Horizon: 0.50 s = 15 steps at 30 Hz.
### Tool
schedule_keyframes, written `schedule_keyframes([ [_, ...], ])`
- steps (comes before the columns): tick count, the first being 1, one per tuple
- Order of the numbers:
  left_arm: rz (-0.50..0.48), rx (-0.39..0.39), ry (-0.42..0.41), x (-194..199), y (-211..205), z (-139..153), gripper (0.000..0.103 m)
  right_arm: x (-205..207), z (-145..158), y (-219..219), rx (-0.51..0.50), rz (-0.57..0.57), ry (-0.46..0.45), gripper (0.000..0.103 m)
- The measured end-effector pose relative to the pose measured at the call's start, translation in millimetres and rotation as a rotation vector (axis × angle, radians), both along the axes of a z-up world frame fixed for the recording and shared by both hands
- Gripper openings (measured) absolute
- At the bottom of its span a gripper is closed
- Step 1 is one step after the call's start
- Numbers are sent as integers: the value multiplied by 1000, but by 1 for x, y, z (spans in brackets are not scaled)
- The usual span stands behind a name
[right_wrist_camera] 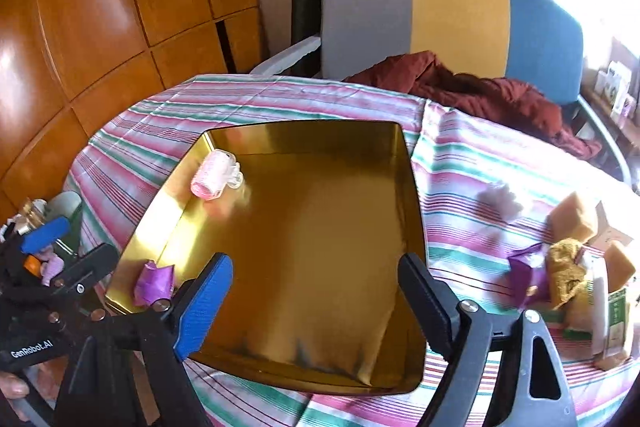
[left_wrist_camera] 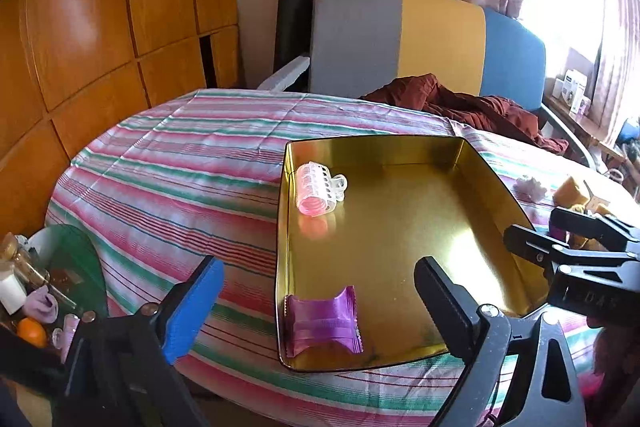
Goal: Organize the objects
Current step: 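Lift both open tools away from the gold tray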
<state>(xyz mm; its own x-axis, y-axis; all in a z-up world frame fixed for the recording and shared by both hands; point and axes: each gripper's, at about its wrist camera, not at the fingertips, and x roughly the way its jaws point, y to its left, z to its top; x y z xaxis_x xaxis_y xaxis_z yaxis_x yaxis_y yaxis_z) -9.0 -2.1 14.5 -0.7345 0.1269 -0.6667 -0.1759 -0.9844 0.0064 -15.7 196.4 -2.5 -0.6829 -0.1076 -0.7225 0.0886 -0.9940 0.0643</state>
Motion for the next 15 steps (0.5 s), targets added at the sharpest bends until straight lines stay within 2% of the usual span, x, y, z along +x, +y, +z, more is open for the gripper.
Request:
schedule_keyframes([
  [15, -14, -4, 25, 10, 6, 1, 97, 19, 8, 6, 76, -62, 72, 89],
])
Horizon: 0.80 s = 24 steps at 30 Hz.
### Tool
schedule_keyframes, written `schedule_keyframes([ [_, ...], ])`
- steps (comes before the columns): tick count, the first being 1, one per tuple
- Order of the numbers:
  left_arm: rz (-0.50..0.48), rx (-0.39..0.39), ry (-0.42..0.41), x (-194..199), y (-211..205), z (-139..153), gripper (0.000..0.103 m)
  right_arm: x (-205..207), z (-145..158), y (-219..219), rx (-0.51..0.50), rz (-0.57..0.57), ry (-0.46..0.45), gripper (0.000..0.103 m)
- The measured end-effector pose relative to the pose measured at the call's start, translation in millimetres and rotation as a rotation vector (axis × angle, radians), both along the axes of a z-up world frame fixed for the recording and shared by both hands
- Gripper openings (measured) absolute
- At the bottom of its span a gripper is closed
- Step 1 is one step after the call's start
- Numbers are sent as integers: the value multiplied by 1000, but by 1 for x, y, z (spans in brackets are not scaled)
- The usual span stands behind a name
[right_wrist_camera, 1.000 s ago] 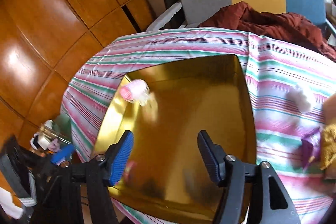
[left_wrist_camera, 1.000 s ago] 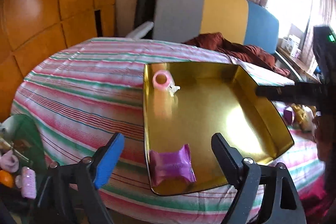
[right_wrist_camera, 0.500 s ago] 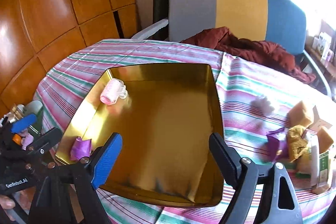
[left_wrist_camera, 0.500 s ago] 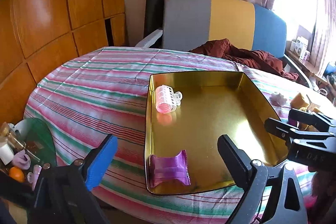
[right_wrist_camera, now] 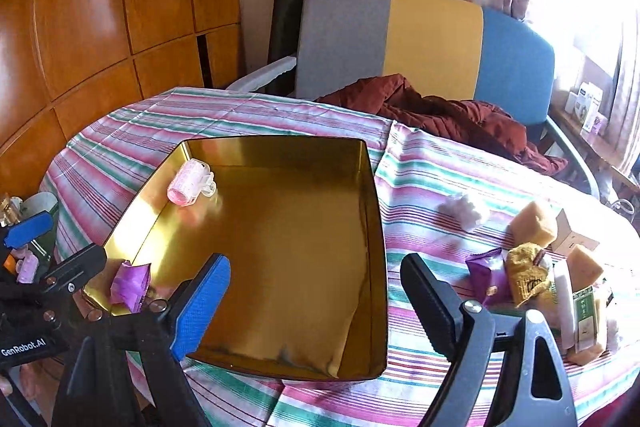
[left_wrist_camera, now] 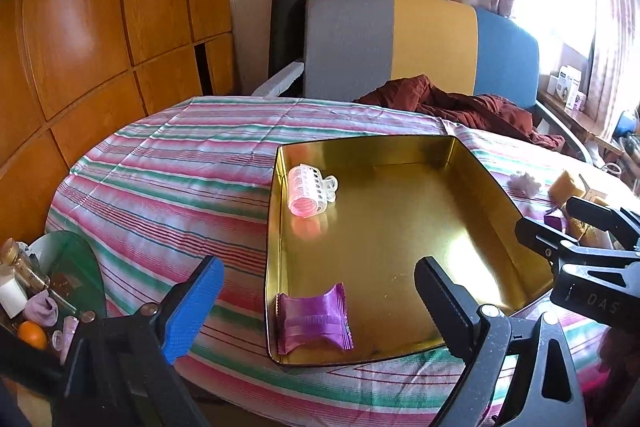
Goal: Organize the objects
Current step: 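Lift both open tools away from the gold tray, then grasp another purple candy packet with the left tool while the right tool grasps the yellow knitted cloth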
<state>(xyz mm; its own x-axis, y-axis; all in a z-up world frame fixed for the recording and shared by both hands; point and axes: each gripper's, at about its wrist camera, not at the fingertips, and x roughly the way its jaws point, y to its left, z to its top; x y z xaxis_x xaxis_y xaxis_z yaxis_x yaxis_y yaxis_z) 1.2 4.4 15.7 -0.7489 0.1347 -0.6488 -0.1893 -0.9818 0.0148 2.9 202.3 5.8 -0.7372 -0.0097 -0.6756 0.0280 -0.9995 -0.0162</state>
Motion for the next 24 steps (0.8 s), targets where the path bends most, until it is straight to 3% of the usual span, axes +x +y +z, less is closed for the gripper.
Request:
schedule_keyframes([
  [14, -51, -1, -1, 5, 10, -2, 99, 1, -9, 24, 3, -51, -13, 89],
  [24, -111, 3, -5, 2, 32, 0, 99, 9, -21, 87, -24, -184, -53, 89],
])
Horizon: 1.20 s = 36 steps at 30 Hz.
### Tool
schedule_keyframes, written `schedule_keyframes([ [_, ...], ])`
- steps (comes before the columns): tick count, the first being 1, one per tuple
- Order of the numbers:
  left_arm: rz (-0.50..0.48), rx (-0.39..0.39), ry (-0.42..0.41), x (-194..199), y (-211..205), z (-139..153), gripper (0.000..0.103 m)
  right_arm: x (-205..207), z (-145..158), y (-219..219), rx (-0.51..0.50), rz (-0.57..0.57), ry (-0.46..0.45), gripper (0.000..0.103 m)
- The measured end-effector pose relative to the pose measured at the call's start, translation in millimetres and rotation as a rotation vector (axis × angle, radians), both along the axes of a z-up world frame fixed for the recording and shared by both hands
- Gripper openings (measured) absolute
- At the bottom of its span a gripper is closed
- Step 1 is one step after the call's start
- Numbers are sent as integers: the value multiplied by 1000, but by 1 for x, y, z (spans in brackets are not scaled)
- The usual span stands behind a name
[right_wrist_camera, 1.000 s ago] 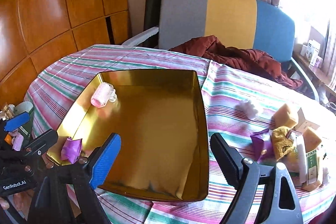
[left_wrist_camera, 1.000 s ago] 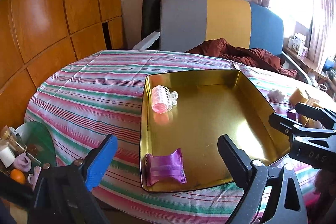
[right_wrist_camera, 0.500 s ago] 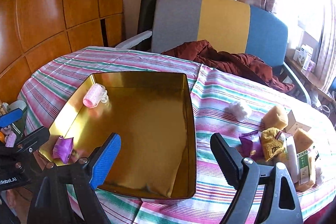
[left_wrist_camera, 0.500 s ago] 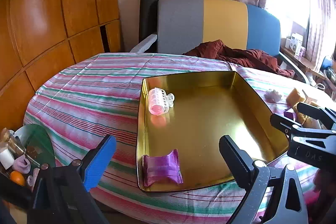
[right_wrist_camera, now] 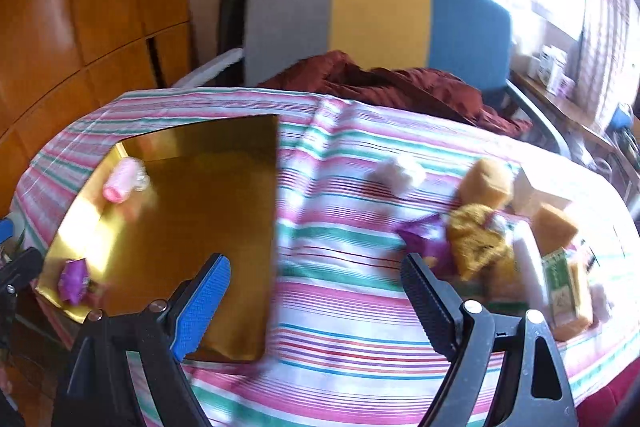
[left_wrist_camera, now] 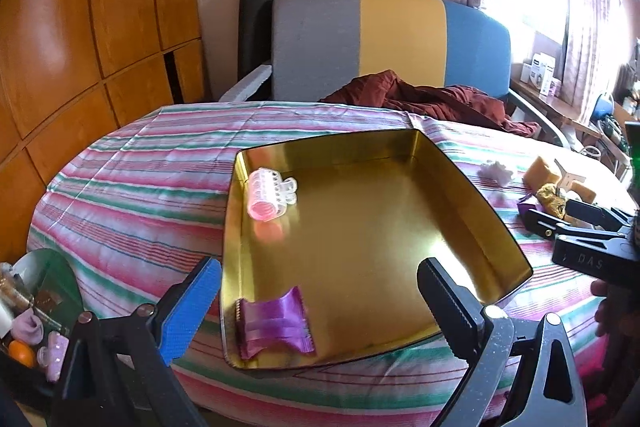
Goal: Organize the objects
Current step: 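Grasp another purple candy packet with the left tool while the right tool grasps the yellow knitted cloth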
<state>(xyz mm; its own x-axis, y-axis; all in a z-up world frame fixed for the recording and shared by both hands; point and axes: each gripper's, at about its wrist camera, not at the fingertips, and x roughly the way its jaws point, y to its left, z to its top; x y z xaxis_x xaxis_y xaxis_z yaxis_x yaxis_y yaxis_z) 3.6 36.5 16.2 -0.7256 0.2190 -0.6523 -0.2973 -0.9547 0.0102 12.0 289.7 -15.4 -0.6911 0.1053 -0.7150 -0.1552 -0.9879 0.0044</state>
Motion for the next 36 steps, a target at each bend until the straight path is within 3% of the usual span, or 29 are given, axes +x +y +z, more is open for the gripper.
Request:
schedule_keyframes([
  [6, -86, -18, 11, -3, 32, 7, 99, 13, 6, 71, -19, -133, -13, 89],
  [12, -205, -31, 11, -5, 77, 14, 99, 32, 21, 158, -98, -301, 1, 89],
  [16, -296, -39, 2, -9, 113, 17, 99, 40, 25, 204, -86, -399, 11, 89],
  [22, -408, -48, -50, -16, 173, 15, 99, 49, 10, 248, -209, -471, 13, 89],
  [27, -456, 16, -217, -37, 221, 2, 88, 47, 7, 250, -265, -442, 17, 89],
  [29, -441, 23, -273, -46, 238, -6, 74, 47, 8, 247, -270, -427, 19, 89],
  [30, -432, 25, -303, -52, 248, -12, 71, 47, 8, 246, -277, -421, 20, 89],
  [32, -407, 11, -348, -61, 263, -22, 61, 47, 8, 246, -289, -413, 24, 89],
  [36, -376, -32, -413, -74, 292, -46, 57, 47, 7, 249, -322, -402, 30, 89],
])
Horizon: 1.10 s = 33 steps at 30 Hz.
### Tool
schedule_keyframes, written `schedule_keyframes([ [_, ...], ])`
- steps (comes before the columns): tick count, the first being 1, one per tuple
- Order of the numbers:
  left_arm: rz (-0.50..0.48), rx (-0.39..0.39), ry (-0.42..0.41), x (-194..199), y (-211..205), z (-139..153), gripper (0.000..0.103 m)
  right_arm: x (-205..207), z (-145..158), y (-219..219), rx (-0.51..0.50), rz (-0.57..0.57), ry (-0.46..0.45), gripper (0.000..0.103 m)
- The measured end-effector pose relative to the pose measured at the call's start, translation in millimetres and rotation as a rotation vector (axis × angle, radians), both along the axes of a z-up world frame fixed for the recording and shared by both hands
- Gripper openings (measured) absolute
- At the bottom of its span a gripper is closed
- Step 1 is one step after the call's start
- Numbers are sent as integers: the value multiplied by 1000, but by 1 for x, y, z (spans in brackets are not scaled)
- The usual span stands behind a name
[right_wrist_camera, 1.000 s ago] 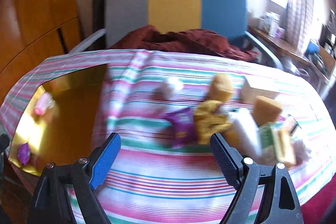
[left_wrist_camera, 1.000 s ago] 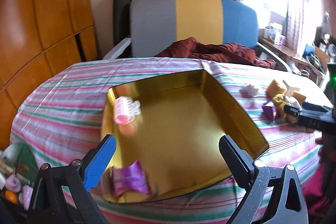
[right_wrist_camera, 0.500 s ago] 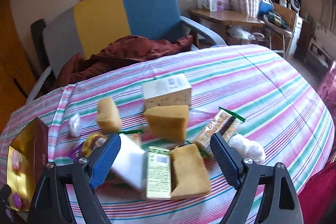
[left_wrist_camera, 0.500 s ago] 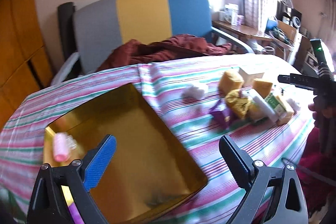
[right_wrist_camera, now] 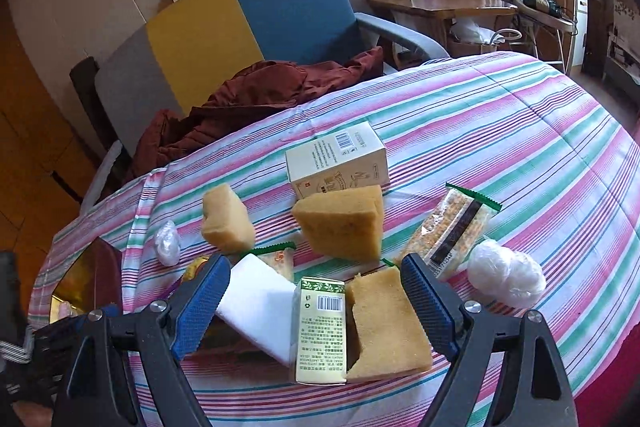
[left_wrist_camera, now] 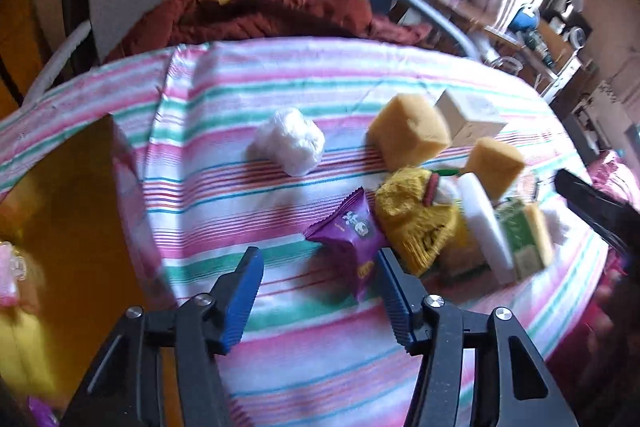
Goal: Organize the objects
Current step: 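Grasp another purple candy packet with the left tool while the right tool grasps the yellow knitted cloth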
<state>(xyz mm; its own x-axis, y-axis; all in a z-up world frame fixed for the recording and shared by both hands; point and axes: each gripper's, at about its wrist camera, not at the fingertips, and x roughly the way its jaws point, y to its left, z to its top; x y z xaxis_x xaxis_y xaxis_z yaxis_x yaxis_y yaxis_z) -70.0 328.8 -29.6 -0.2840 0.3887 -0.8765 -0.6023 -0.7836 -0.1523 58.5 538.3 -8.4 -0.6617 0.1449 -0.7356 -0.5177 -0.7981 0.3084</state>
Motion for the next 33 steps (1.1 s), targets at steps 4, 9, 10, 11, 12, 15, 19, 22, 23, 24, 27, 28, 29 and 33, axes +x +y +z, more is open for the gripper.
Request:
schedule_keyframes([
  [4, 30, -5, -70, -10, 16, -23, 60, -1, -1, 0, -23, 11, 4, 89],
  [9, 41, 22, -76, -15, 34, -30, 64, 0, -2, 1, -33, 13, 5, 89],
  [10, 36, 11, -76, -16, 39, -34, 65, 0, -2, 1, -36, 14, 5, 89],
  [11, 39, 2, -79, -17, 41, -37, 64, 0, -2, 1, -37, 13, 5, 89],
  [12, 42, 1, -67, -17, 43, -39, 64, 0, -2, 0, -36, 12, 6, 89],
  [15, 17, -6, -25, -13, 44, -38, 50, 0, -2, 0, -37, 13, 4, 89],
  [19, -3, 21, -34, -12, 30, -35, 44, -2, -1, -6, -18, 45, 6, 89],
  [22, -26, 33, 3, -2, 19, -27, 44, -7, 2, -19, 17, 95, 1, 89],
  [23, -31, 41, 12, 2, 15, -23, 44, -9, 3, -24, 35, 115, -2, 88],
  [24, -36, 55, 19, 6, 8, -17, 44, -12, 4, -30, 50, 143, -6, 86],
  [27, -42, 88, 69, 17, -6, 1, 44, -24, 6, -45, 67, 224, -23, 81],
  [28, -43, 96, 80, 18, -10, 6, 44, -33, 7, -53, 94, 259, -41, 81],
  [29, -42, 105, 88, 20, -17, 10, 44, -40, 8, -59, 115, 289, -53, 81],
  [33, -30, 132, 111, 28, -47, 26, 44, -81, 0, -88, 195, 428, -135, 80],
])
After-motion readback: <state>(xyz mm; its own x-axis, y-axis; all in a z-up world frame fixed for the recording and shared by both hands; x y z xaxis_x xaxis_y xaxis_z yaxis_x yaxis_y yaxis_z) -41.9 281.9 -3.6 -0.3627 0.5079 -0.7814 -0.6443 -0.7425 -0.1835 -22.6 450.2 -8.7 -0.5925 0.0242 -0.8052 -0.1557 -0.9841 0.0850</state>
